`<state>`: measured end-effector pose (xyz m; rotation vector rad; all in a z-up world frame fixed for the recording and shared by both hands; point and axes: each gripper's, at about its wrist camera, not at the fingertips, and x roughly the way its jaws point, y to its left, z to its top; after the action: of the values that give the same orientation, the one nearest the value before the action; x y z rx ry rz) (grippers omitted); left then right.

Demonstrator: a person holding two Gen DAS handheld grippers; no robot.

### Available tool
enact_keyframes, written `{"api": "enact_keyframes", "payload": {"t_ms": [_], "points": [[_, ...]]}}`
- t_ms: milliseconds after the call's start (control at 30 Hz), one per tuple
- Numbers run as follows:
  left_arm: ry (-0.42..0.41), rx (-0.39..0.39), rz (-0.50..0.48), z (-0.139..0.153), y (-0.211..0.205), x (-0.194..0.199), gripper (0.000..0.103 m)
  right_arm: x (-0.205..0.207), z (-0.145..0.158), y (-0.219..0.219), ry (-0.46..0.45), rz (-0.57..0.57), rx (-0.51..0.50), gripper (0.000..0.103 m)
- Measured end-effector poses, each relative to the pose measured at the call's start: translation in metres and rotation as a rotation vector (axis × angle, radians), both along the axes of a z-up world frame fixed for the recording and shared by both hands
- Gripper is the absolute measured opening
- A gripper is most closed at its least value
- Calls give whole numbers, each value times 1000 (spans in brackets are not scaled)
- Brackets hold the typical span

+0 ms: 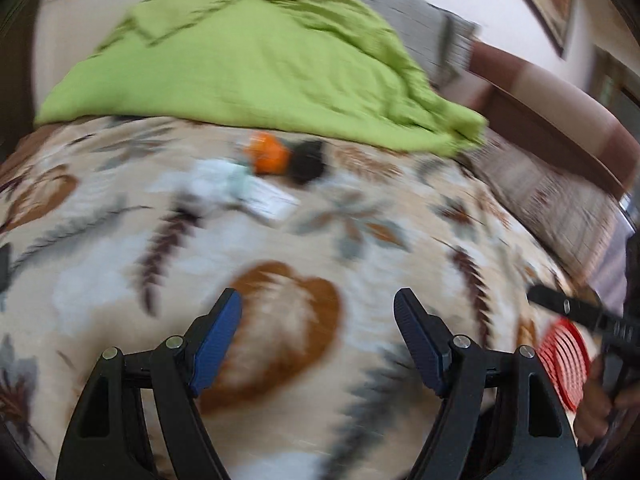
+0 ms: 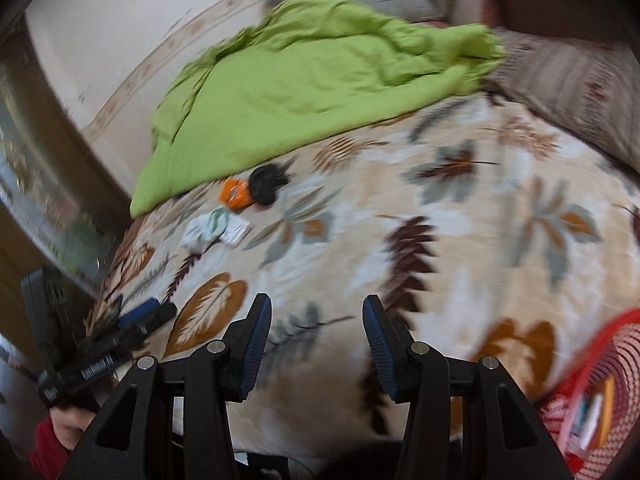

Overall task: Collect trash
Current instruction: 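Move both open tools back toward the remaining trash on the bed, then grasp the white sock with the left tool while the right tool grasps the white medicine box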

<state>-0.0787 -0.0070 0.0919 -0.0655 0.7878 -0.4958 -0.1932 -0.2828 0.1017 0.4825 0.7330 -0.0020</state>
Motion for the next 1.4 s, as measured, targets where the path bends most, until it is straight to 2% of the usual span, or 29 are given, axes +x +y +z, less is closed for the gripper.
{"api": "enact_keyframes", "payload": {"t_ms": [133, 267, 433, 567, 600, 633, 667, 833, 933, 1000, 1133, 1167, 1267, 1400], "points": [[28, -31, 118, 0, 33, 43, 77, 37, -10, 29, 6, 51, -32, 52], [73, -61, 192, -5, 44, 88, 77, 61, -23, 44, 7, 83, -37, 52], [112, -50, 240, -24, 36, 141, 77, 67, -47, 50, 39, 115, -10, 52], [149, -13, 271, -47, 18, 176, 77, 62, -43, 49, -11, 131, -11, 52], [155, -2, 277, -53, 15, 182, 74, 62, -43, 50, -11, 140, -6, 52], [156, -2, 276, -57, 14, 185, 51, 62, -43, 50, -14, 143, -14, 52], [167, 8, 273, -62, 13, 187, 36, 62, -43, 51, -16, 145, -22, 52], [120, 11, 283, -59, 28, 168, 30, 64, -42, 54, -14, 170, -28, 52], [99, -3, 314, -47, 47, 141, 30, 74, -44, 60, 7, 217, -20, 52], [84, -4, 333, -40, 57, 121, 30, 86, -43, 66, 16, 245, -52, 52], [26, 51, 385, -39, 68, 94, 30, 132, -29, 83, -5, 330, -115, 54], [14, 63, 398, -40, 70, 91, 30, 145, -26, 87, -14, 344, -131, 59], [32, 51, 397, -47, 77, 93, 30, 192, -26, 102, -1, 397, -170, 60], [35, 45, 405, -52, 82, 98, 30, 244, -38, 128, 32, 455, -273, 62]]}}
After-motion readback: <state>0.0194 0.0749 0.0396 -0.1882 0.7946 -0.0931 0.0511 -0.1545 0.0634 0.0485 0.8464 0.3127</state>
